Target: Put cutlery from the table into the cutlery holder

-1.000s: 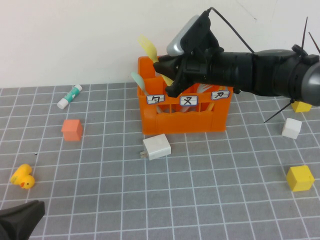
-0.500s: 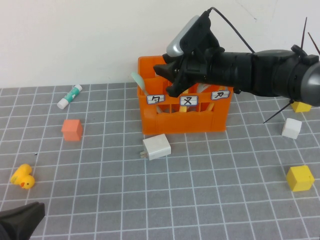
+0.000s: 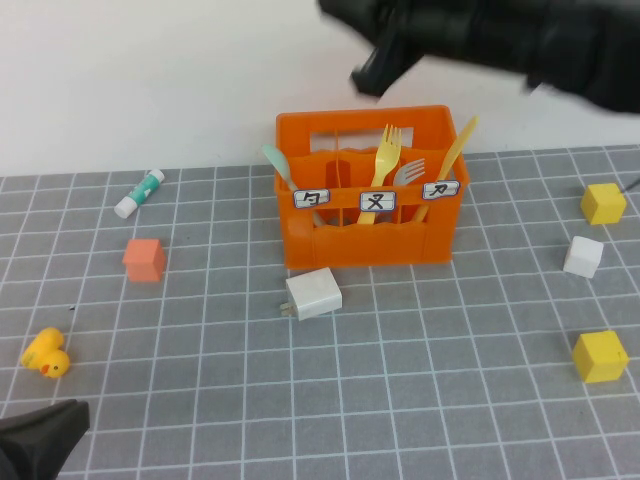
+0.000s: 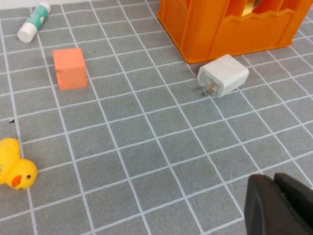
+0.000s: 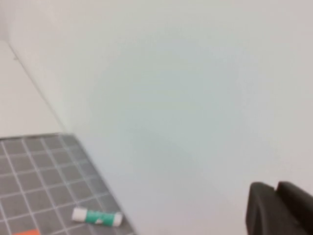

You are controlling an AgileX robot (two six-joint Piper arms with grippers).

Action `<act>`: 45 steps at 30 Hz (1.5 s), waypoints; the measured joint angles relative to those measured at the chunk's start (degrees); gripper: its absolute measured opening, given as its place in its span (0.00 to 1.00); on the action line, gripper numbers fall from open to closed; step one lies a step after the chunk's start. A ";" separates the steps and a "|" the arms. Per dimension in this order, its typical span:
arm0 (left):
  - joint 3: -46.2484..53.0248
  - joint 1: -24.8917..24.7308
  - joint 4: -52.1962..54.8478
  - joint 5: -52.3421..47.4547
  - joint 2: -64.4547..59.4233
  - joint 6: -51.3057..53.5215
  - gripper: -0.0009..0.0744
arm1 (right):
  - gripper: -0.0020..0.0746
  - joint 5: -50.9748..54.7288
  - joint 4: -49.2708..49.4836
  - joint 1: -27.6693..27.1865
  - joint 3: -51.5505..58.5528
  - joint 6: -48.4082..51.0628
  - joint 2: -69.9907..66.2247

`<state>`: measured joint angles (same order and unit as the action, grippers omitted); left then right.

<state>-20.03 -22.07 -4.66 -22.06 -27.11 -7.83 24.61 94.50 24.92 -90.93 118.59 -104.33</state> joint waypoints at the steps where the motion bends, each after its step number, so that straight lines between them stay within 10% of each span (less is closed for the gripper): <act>1: 0.00 0.00 0.00 0.09 0.00 0.00 0.01 | 0.06 0.00 -2.63 0.00 0.00 -1.74 1.57; 21: 5.17 0.00 0.00 8.07 16.32 6.01 0.01 | 0.03 24.12 -85.51 0.00 5.14 -69.27 28.98; 45: 5.78 0.00 1.64 9.12 17.23 5.94 0.01 | 0.03 14.11 -89.65 0.00 64.02 -84.91 89.81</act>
<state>-14.24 -22.07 -3.01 -12.94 -9.89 -1.89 38.72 4.84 24.92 -26.90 33.69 -14.52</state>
